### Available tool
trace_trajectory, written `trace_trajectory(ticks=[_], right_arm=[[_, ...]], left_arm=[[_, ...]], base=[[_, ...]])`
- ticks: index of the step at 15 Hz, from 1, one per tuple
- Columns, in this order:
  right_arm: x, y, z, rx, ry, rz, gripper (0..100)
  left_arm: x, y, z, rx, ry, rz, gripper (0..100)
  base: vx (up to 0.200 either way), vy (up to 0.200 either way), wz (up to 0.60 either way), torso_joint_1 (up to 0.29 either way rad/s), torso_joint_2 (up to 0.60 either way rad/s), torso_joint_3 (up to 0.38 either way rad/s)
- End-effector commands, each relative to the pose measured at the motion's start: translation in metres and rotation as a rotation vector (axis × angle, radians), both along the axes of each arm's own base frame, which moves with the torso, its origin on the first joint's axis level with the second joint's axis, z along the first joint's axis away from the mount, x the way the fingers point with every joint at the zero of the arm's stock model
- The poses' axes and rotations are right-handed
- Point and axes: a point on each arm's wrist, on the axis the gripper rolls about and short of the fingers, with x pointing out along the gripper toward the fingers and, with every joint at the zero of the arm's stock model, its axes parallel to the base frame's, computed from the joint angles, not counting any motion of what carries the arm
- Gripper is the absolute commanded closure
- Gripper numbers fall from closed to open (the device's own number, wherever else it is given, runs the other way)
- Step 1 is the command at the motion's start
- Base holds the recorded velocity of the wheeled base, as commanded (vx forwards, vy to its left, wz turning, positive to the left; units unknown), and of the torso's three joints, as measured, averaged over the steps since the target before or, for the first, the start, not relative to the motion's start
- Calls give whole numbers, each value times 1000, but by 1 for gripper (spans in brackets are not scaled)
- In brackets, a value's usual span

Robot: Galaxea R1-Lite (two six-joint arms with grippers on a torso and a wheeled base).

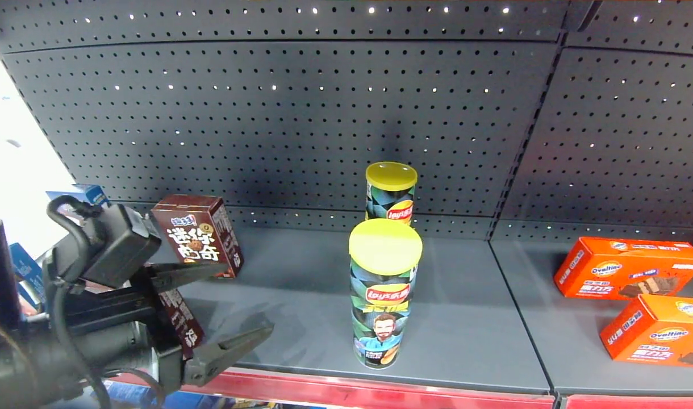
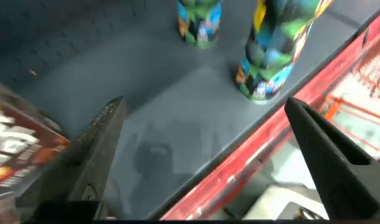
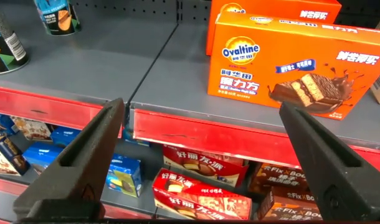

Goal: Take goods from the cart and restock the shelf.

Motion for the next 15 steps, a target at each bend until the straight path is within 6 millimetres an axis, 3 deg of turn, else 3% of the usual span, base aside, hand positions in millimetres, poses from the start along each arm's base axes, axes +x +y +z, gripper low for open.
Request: trace_trajectory(ticks=[1,5,15], right_arm=[[0,0,0,-2,0,4,0],[0,0,0,-4,0,8,0],[0,0,0,-5,1,6,0]], left_arm=[[11,-9,-16,33,70,-9,0],[29,-19,-23,31,38,16,0],[41,-37,-35,82,63,45,0]], base=[[0,0,0,0,0,0],[0,0,0,0,0,0],[0,0,0,0,0,0]])
